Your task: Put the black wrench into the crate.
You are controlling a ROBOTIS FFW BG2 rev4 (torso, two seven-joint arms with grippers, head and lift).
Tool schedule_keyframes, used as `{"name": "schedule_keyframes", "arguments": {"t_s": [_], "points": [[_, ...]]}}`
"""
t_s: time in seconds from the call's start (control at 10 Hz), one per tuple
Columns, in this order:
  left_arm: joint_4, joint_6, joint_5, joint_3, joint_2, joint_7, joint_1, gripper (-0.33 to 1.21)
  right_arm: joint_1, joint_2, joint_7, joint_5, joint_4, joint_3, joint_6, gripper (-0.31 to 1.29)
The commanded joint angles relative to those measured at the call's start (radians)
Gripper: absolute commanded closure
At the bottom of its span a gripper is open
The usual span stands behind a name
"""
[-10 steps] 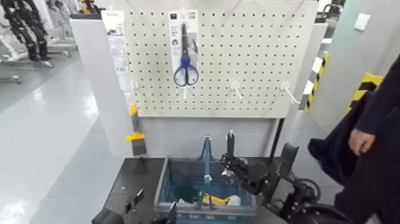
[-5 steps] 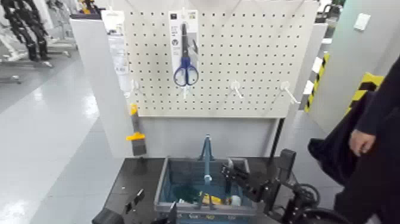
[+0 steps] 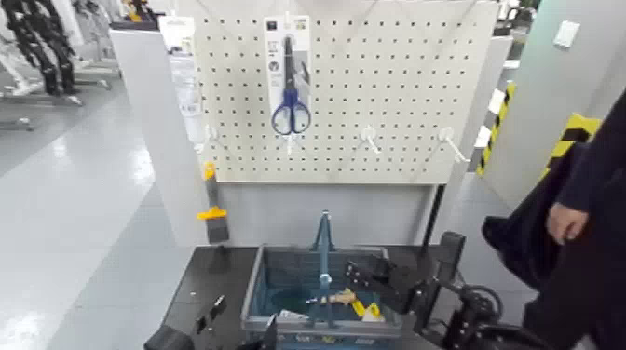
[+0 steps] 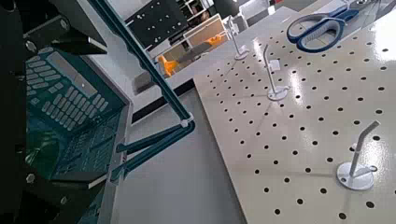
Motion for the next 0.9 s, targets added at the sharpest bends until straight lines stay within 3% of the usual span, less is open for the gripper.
{"name": "schedule_keyframes", "arguments": {"t_s": [0.1,0.3,0.5,0.6,0.7,0.8,0.9], "points": [[0.000,0.001,0.000,0.000,0.000,0.000,-0.001,0.21,-0.001,0.000,0.001,-0.001,-0.004,0.000,0.000,0.05],[0.000,-0.001,0.000,0.000,0.000,0.000,-0.001,0.21,0.008,0.000,-0.016,0.002,-0.018,-0.002,-0.049,0.07],[0.000,-0.001,0.000,0.001,0.000,0.000,0.001,0.21,0.096,0.000,-0.142,0.007,-0.124,-0.002,-0.157,0.08],[0.000,-0.001,0.000,0.001,0.000,0.000,0.001,0.21,0.172,0.003,-0.260,0.019,-0.190,0.005,-0.264,0.09],[0.000,-0.001,0.000,0.004,0.000,0.000,0.003,0.21,0.254,0.015,-0.364,0.053,-0.253,0.006,-0.327,0.09],[0.000,-0.002,0.002,0.007,0.000,0.000,0.006,0.21,0.340,0.038,-0.432,0.088,-0.294,0.000,-0.433,0.09],[-0.002,-0.004,0.002,0.010,0.000,0.000,0.009,0.21,0.413,0.055,-0.464,0.119,-0.348,-0.008,-0.471,0.10]]}}
